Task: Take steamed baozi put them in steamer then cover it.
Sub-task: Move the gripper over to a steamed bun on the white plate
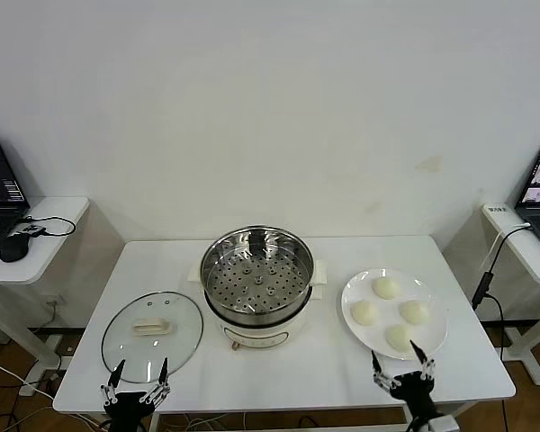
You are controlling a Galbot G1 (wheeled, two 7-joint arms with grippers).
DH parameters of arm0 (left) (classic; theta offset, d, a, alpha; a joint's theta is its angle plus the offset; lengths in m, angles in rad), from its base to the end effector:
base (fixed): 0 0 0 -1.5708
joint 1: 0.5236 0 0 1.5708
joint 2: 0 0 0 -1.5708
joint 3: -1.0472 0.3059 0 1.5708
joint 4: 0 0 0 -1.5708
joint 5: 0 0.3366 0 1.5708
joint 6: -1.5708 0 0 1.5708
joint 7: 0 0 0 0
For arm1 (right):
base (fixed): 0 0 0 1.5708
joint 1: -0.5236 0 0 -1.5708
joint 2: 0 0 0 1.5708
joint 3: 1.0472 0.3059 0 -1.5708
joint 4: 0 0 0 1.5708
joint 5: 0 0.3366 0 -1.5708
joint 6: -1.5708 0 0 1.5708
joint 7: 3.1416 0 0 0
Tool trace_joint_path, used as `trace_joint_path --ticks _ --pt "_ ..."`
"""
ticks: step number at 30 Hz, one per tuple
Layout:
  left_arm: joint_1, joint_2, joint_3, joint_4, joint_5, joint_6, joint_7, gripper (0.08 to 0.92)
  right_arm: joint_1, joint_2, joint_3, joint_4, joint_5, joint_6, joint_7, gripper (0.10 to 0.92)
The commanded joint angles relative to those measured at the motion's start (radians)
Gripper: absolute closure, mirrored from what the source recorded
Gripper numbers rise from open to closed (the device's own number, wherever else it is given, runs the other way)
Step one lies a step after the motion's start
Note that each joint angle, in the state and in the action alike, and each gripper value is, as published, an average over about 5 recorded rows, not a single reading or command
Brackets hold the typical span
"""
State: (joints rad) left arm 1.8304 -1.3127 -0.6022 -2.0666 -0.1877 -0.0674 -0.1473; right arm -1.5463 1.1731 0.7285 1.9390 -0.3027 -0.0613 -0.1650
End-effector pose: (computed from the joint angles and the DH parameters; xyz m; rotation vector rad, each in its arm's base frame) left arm 0.1139 0.0597 -0.3039 0.1167 -2.9275 -0.1197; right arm 0.2003 -0.1305 -0.2750 0.1878 -2.7334 1.0548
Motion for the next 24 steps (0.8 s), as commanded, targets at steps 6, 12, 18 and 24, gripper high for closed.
trace_joint_path --ticks 6,12,18,24 --pt "0.008 0.004 -0.021 -0.045 0.064 0.046 0.033 0.177 0.247 -0.319 0.0 -0.146 -0.246 -0.062 -0.148 0.202" --pt "-0.001 -0.003 -0.022 -0.042 0.091 0.055 0.033 0.177 0.485 -0.495 -0.173 -0.292 -0.227 -0.057 -0.347 0.203" --pt "0.006 -0.007 -0.024 -0.046 0.139 0.054 0.027 0.177 0.797 -0.61 -0.461 -0.487 -0.119 -0.056 -0.547 0.203" --pt "0.006 -0.005 -0.033 -0.047 0.157 0.051 0.02 0.177 1.02 -0.637 -0.719 -0.589 -0.001 -0.051 -0.75 0.202"
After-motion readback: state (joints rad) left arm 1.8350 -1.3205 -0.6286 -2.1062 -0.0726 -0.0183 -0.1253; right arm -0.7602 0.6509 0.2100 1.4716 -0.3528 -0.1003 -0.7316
